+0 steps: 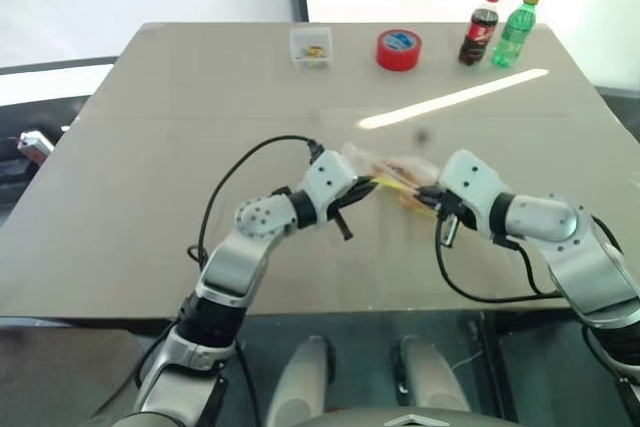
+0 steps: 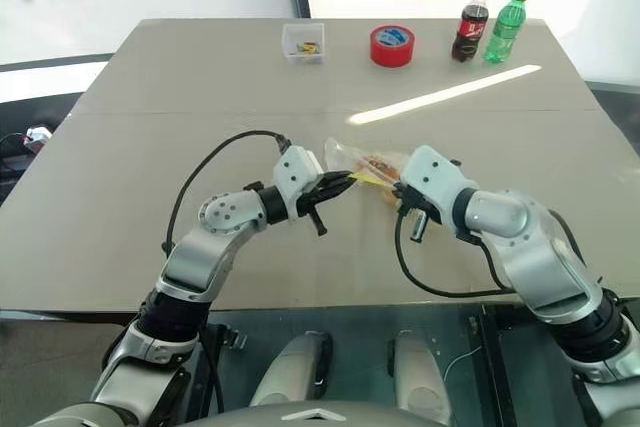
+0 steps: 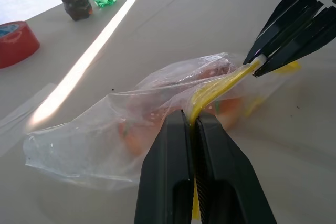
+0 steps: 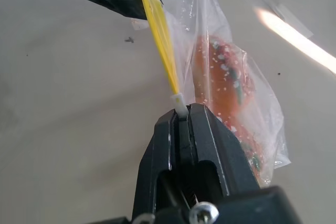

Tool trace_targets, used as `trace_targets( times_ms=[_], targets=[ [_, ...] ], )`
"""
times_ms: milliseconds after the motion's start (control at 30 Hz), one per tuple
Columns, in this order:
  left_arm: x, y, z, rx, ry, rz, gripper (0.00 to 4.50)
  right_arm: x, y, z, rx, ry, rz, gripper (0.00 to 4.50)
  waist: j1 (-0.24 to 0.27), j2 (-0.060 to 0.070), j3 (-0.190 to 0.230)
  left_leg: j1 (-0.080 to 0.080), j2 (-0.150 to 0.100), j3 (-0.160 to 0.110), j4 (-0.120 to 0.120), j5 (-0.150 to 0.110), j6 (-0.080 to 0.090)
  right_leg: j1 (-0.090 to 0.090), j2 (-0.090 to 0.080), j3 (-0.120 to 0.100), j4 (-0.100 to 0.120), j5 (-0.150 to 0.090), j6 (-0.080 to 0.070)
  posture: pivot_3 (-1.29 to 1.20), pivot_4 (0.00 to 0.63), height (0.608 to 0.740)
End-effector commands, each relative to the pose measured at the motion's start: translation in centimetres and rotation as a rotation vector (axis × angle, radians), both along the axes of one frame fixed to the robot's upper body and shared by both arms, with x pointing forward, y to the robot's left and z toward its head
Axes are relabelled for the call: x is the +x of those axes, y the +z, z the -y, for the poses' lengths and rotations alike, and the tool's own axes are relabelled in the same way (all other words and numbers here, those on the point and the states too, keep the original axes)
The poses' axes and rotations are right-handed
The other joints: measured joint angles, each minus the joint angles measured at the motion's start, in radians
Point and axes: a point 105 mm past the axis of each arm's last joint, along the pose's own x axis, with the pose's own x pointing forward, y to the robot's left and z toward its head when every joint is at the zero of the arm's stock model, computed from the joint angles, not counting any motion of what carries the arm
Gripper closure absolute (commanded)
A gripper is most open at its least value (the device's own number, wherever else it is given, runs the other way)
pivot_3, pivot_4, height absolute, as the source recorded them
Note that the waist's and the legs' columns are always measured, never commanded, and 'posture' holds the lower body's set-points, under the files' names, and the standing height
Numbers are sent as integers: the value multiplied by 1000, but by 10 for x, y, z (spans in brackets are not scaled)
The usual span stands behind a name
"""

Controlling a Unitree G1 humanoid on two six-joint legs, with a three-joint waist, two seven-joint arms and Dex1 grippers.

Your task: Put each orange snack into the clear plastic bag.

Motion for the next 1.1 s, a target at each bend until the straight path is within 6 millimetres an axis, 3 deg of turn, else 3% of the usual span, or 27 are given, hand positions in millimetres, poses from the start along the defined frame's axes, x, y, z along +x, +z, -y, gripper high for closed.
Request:
trace_targets(
  times_ms=[33, 267, 500, 567, 667, 1100],
  targets=[
    [15, 9, -22, 27, 120, 73, 4500, 2, 6, 23, -41, -82, 29, 4481, 1, 0, 0, 0, 0, 0, 0, 0, 0, 0, 0, 0, 0, 0, 0, 0, 150, 740],
    [21, 6, -30, 42, 175, 79, 4500, 3, 3, 39, -66, -137, 21, 4481, 4, 0, 0, 0, 0, 0, 0, 0, 0, 0, 0, 0, 0, -1, 1, 0, 150, 740],
    [16, 9, -20, 2, 129, 81, 4500, 0, 8, 22, -14, -68, 35, 4481, 4, 0, 0, 0, 0, 0, 0, 0, 0, 0, 0, 0, 0, -1, 1, 0, 150, 740],
    [14, 9, -17, -4, 116, 82, 4500, -3, 8, 19, -9, -47, 28, 3930, 5, 0, 0, 0, 0, 0, 0, 0, 0, 0, 0, 0, 0, -1, 1, 0, 150, 740],
    [7, 12, -10, -33, 75, 85, 4500, -1, 12, 12, 6, -29, 63, 2573, 7, 0, 0, 0, 0, 0, 0, 0, 0, 0, 0, 0, 0, -1, 1, 0, 150, 740],
    [-4, 14, 1, -49, -2, 86, 4500, 6, 25, -20, 66, 62, 117, 2573, 16, 0, 0, 0, 0, 0, 0, 0, 0, 0, 0, 0, 0, 0, 0, 0, 150, 740]
  ],
)
